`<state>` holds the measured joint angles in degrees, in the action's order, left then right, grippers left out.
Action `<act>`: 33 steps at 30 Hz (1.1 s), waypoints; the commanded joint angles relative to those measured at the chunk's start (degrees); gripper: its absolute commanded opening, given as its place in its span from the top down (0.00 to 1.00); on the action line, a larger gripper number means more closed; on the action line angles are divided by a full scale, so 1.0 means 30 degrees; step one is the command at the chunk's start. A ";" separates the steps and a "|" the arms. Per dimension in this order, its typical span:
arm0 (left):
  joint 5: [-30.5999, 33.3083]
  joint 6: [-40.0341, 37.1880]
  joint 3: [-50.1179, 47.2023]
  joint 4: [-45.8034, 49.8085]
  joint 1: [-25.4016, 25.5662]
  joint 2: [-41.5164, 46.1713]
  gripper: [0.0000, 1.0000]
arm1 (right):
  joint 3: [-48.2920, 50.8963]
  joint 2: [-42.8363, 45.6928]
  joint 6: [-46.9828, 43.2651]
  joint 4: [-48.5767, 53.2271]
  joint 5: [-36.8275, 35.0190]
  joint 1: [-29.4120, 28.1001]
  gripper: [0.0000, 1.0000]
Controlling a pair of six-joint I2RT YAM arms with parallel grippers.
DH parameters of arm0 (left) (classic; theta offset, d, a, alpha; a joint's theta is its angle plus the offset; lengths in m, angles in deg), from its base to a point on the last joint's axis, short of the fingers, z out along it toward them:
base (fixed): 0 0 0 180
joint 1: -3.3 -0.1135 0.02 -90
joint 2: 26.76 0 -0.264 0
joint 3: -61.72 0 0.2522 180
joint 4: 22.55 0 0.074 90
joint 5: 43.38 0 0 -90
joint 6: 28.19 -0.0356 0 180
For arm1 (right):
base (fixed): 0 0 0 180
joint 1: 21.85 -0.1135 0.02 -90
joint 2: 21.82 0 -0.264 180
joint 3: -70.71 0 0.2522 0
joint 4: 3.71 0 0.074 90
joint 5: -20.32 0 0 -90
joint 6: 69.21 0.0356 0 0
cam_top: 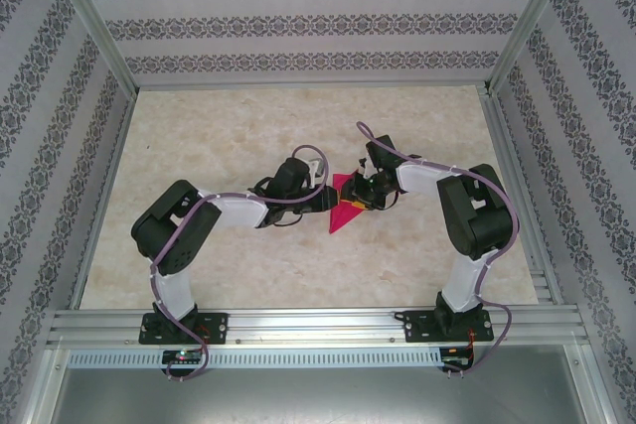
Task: Fold a paper plane with a square sheet of paper (pick it up from the middle)
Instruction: Fourth fold the wing at the center of the table.
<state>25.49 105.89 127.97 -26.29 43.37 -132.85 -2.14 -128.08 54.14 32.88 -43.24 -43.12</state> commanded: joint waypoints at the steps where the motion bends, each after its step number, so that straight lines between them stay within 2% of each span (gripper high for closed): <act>1: -0.0753 0.0003 0.0498 -0.0170 -0.0175 -0.0590 0.83 | 0.0930 -0.1958 0.0019 0.1271 -0.3194 -0.0186 0.59; 9: -0.0967 -0.0156 0.0889 0.0484 -0.0174 -0.1127 0.83 | 0.0862 -0.2110 0.0224 0.1384 -0.3187 -0.0144 0.59; 19: -0.0443 -0.0408 0.1116 0.1459 -0.0174 -0.1525 0.89 | 0.0849 -0.2341 0.0297 0.1500 -0.3257 -0.0089 0.60; 33: 0.0010 -0.0395 0.0816 0.2203 -0.0168 -0.1549 0.92 | 0.1348 -0.1703 0.0382 0.0570 -0.2210 0.0149 0.54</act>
<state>24.07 105.67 130.64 -22.49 42.74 -135.82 -2.19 -128.06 55.73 32.38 -43.00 -43.08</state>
